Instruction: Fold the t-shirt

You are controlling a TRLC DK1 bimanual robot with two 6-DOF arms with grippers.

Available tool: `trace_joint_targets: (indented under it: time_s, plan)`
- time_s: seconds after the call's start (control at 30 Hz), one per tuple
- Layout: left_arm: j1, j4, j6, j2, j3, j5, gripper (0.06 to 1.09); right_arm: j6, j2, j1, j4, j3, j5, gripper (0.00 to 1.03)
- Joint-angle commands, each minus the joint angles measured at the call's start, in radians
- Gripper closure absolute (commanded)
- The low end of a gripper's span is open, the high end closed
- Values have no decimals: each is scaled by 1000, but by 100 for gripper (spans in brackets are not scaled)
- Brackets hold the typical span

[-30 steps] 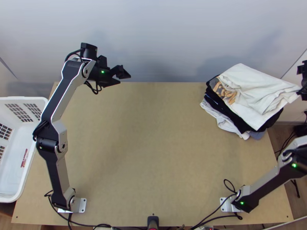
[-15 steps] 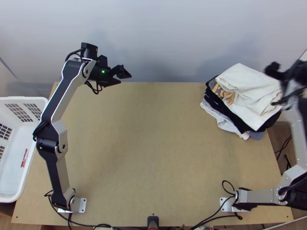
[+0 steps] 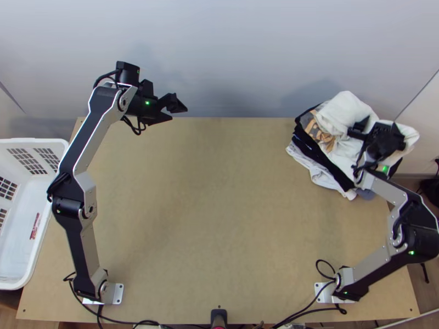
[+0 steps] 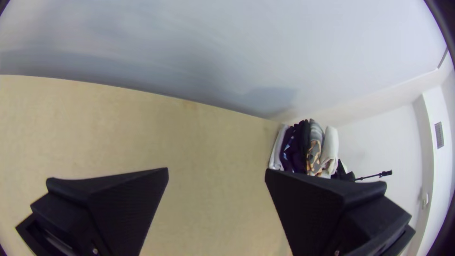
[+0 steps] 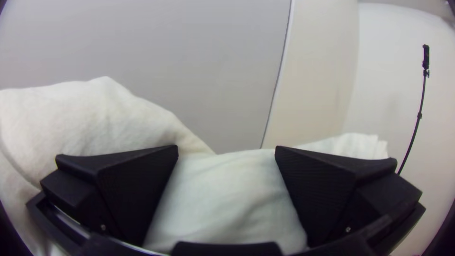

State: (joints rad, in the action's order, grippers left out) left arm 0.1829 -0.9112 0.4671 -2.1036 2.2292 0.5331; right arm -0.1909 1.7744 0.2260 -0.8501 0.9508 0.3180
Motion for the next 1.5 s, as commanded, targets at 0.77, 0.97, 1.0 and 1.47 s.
trace_joint_targets:
  time_s: [0.77,0.97,1.0,1.47]
  plan:
    - [-11,-26,-22,37,-11,-24,10,67,-311,72,65,57,58,5]
    - [-10,-32,-22,47,-11,-24,10,163,-155,167,36,-58,56,5]
    - [-10,-32,-25,47,-9,-25,9,166,-112,174,29,-69,56,5]
    - [-56,-38,-51,54,-17,-35,10,146,-271,161,325,241,61,5]
